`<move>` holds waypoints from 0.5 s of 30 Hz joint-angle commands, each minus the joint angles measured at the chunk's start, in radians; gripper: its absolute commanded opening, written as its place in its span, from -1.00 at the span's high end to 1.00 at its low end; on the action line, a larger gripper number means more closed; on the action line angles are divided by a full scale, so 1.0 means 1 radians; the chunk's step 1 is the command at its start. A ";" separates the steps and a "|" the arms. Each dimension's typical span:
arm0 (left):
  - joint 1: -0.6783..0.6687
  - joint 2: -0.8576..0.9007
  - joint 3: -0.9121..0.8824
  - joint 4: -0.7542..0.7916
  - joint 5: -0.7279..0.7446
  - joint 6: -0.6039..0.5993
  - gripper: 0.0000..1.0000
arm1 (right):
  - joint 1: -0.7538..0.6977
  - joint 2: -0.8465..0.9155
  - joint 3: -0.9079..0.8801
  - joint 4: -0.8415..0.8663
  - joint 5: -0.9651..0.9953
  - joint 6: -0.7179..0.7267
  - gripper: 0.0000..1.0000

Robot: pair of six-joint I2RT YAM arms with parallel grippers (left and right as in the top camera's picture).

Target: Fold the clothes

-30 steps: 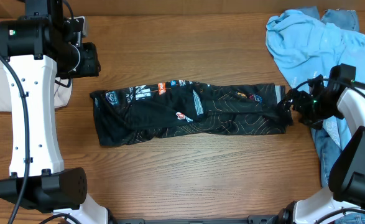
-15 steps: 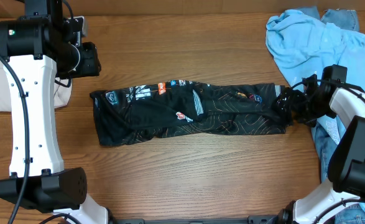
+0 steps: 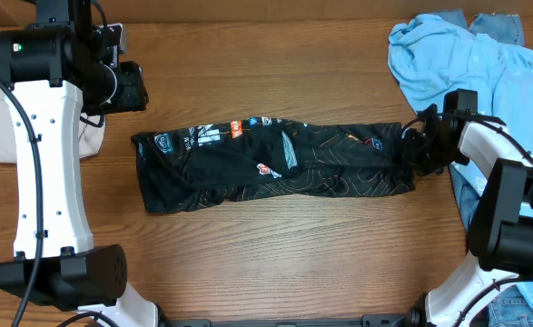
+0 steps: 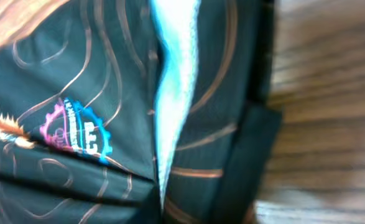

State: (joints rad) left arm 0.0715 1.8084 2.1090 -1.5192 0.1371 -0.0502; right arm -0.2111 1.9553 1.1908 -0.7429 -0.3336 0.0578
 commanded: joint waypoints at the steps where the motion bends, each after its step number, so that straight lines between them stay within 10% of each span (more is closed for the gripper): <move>1: -0.009 -0.010 0.005 0.002 -0.006 -0.006 0.00 | -0.012 0.063 -0.043 -0.001 0.056 0.034 0.88; 15: 0.007 -0.010 0.005 0.002 -0.060 -0.011 -0.15 | 0.025 -0.012 0.251 -0.280 0.082 0.047 0.92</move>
State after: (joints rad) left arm 0.0723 1.8084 2.1090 -1.5196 0.1143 -0.0517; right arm -0.2089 1.9869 1.3537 -1.0054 -0.2874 0.1017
